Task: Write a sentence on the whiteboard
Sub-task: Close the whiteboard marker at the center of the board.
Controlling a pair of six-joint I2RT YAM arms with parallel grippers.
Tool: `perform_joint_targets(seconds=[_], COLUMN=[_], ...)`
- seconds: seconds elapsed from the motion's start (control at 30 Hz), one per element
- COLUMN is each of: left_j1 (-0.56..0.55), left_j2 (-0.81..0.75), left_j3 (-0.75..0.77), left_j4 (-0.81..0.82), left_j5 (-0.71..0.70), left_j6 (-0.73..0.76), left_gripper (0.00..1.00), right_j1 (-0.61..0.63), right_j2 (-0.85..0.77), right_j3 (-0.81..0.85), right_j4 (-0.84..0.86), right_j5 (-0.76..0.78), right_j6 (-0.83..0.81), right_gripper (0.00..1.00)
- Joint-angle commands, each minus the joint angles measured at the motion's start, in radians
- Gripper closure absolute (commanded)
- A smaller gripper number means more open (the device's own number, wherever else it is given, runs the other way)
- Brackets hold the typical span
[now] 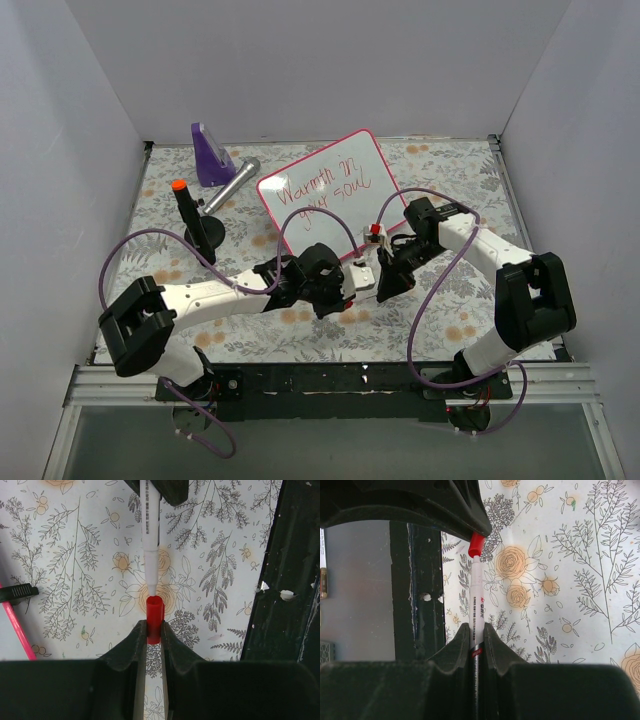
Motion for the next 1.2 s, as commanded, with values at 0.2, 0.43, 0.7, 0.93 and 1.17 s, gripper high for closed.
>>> perform_joint_targets(seconds=[0.2, 0.43, 0.7, 0.93, 1.17], left_j1=[-0.014, -0.016, -0.017, -0.017, -0.017], left_j2=[0.018, 0.044, 0.053, 0.023, 0.018], left_j3=[0.044, 0.095, 0.092, 0.055, 0.047], left_j4=[-0.005, -0.014, -0.023, -0.03, -0.034], left_j5=[-0.004, -0.014, -0.021, -0.031, -0.032], left_j6=[0.008, 0.009, 0.011, 0.005, 0.005], left_gripper=[1.0, 1.0, 1.0, 1.0, 1.0], right_j1=[0.006, 0.04, 0.041, 0.014, -0.005], right_j2=[-0.01, 0.002, -0.013, -0.026, -0.03], right_j3=[0.009, 0.0, 0.006, 0.008, 0.011], right_j4=[0.014, 0.023, 0.021, 0.021, 0.021], right_j5=[0.002, 0.018, 0.015, 0.025, 0.025], right_j6=[0.02, 0.031, 0.036, 0.034, 0.037], right_gripper=[0.99, 0.99, 0.99, 0.99, 0.99])
